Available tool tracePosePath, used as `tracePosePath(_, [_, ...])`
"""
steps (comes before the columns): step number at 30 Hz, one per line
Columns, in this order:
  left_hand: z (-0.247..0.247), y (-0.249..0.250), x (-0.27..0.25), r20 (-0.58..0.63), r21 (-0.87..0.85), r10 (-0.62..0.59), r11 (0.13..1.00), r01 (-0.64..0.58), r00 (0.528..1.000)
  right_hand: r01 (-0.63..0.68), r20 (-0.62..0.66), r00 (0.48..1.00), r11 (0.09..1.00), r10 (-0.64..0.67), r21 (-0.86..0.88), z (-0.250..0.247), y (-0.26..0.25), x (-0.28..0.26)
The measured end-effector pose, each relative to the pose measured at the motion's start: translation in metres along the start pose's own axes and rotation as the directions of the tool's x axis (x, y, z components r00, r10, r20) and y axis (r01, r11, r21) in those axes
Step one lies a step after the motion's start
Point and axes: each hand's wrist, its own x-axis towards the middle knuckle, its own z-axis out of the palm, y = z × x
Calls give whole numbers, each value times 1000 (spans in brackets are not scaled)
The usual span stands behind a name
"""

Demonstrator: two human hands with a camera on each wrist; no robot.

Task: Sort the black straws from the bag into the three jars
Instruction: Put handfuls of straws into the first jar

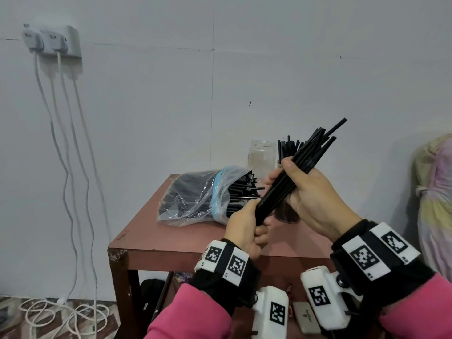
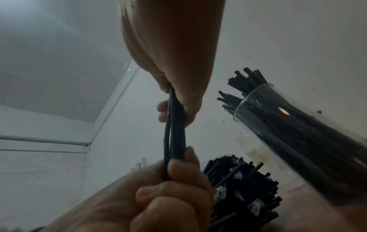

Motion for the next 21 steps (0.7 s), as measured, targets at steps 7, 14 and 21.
tracePosePath(7, [8, -17, 7, -92, -87, -45, 996, 37, 995, 264, -140, 949, 956, -281, -127, -13, -17, 15])
tracePosePath(14, [8, -11, 11, -83, -152, -97, 985, 83, 992, 309, -51, 935, 878, -351, -366, -15, -12, 21])
tracePosePath(21, [10, 1, 12, -124, -182, -27, 983, 4, 992, 262, -97, 946, 909, -308, -325, -15, -12, 31])
